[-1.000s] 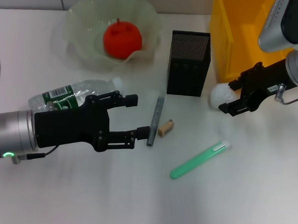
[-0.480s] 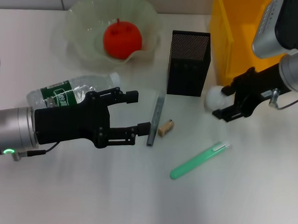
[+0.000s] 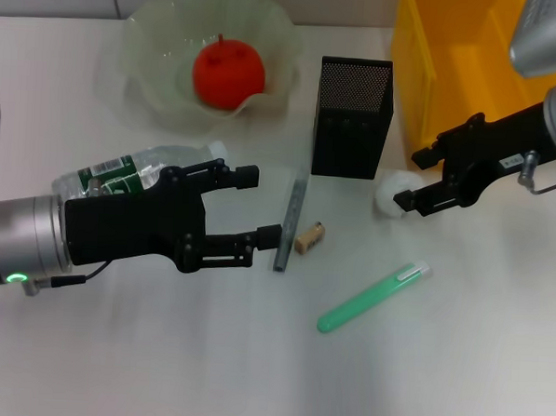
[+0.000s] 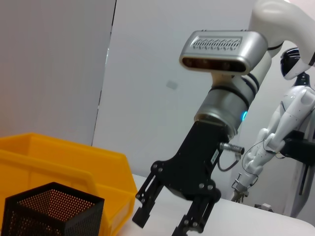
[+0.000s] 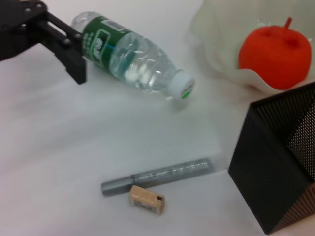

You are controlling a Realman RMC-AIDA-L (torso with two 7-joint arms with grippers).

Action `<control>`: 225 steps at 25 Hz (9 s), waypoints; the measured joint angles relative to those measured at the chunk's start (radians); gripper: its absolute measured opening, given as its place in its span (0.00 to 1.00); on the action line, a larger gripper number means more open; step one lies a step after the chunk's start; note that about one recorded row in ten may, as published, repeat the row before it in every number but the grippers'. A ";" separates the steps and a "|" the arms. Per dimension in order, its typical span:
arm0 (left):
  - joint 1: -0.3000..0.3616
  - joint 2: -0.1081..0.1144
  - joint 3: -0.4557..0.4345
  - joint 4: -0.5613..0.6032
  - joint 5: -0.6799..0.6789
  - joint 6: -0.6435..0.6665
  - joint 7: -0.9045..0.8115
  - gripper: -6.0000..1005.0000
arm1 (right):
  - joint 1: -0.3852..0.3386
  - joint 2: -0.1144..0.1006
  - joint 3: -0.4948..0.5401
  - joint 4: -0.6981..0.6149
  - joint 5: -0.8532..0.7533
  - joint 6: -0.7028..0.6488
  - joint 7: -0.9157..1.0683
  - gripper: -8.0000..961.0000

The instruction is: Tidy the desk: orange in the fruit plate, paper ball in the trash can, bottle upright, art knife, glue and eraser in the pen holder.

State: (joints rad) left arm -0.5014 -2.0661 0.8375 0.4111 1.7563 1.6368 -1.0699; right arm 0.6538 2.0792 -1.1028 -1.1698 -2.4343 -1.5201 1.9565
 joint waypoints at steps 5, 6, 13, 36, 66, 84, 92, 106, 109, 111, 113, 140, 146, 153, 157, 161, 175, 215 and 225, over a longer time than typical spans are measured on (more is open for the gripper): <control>0.000 0.000 0.000 0.000 0.000 0.000 -0.002 0.84 | -0.001 0.000 -0.046 0.036 -0.008 0.077 -0.001 0.65; 0.000 0.000 0.000 0.000 0.000 0.000 -0.002 0.84 | -0.005 0.000 -0.059 0.044 -0.009 0.098 0.000 0.65; 0.000 0.000 0.000 0.000 -0.001 0.003 -0.002 0.84 | 0.003 0.001 -0.092 0.102 -0.032 0.160 0.000 0.63; -0.002 0.002 -0.001 0.000 -0.011 0.007 -0.002 0.84 | 0.021 0.001 -0.087 0.149 -0.025 0.178 0.014 0.53; -0.002 0.003 -0.001 0.002 -0.037 0.037 -0.003 0.84 | 0.044 -0.030 0.400 0.111 0.091 0.333 0.114 0.64; -0.009 0.006 -0.005 0.042 -0.042 0.053 -0.058 0.84 | -0.189 -0.176 0.401 0.610 0.858 -0.228 -0.559 0.81; -0.015 0.028 -0.009 0.131 -0.031 0.022 -0.196 0.84 | -0.221 -0.083 0.402 0.663 0.527 -0.125 -0.823 0.81; -0.080 0.062 0.033 0.447 0.155 -0.065 -0.558 0.84 | -0.242 -0.053 0.410 0.671 0.473 -0.048 -0.870 0.81; -0.214 0.032 0.038 0.650 0.500 -0.076 -0.795 0.84 | -0.242 -0.053 0.410 0.672 0.469 -0.047 -0.871 0.81; -0.305 0.009 0.045 0.676 0.709 -0.079 -0.877 0.84 | -0.242 -0.053 0.409 0.673 0.469 -0.047 -0.871 0.81; -0.330 0.004 0.049 0.671 0.755 -0.084 -0.893 0.84 | -0.242 -0.053 0.409 0.673 0.470 -0.046 -0.871 0.81; -0.442 -0.007 0.344 0.329 0.902 -0.437 -1.024 0.84 | -0.242 -0.043 0.425 0.674 0.469 -0.037 -0.870 0.81; -0.443 -0.008 0.358 0.283 0.905 -0.481 -1.016 0.84 | -0.240 -0.043 0.425 0.674 0.469 -0.037 -0.868 0.81; -0.445 -0.008 0.384 0.278 0.899 -0.494 -1.014 0.83 | -0.240 -0.042 0.425 0.674 0.469 -0.036 -0.866 0.81; -0.446 -0.009 0.384 0.278 0.898 -0.505 -1.015 0.83 | -0.240 -0.042 0.426 0.674 0.470 -0.036 -0.865 0.81; -0.447 -0.009 0.384 0.278 0.898 -0.506 -1.015 0.52 | -0.238 -0.042 0.426 0.674 0.471 -0.035 -0.865 0.81; -0.350 0.002 0.336 0.491 0.776 -0.363 -0.996 0.44 | -0.232 -0.042 0.426 0.674 0.472 -0.035 -0.864 0.81; -0.090 0.096 -0.074 0.658 0.314 -0.015 -0.750 0.40 | -0.215 -0.028 0.426 0.676 0.473 -0.044 -0.847 0.81; -0.082 0.095 -0.080 0.656 0.310 -0.012 -0.747 0.03 | -0.212 -0.028 0.426 0.676 0.474 -0.046 -0.847 0.81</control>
State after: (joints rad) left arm -0.5838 -1.9710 0.7577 1.0676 2.0666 1.6248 -1.8167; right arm 0.4416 2.0510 -0.6764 -0.4939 -1.9605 -1.5657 1.1091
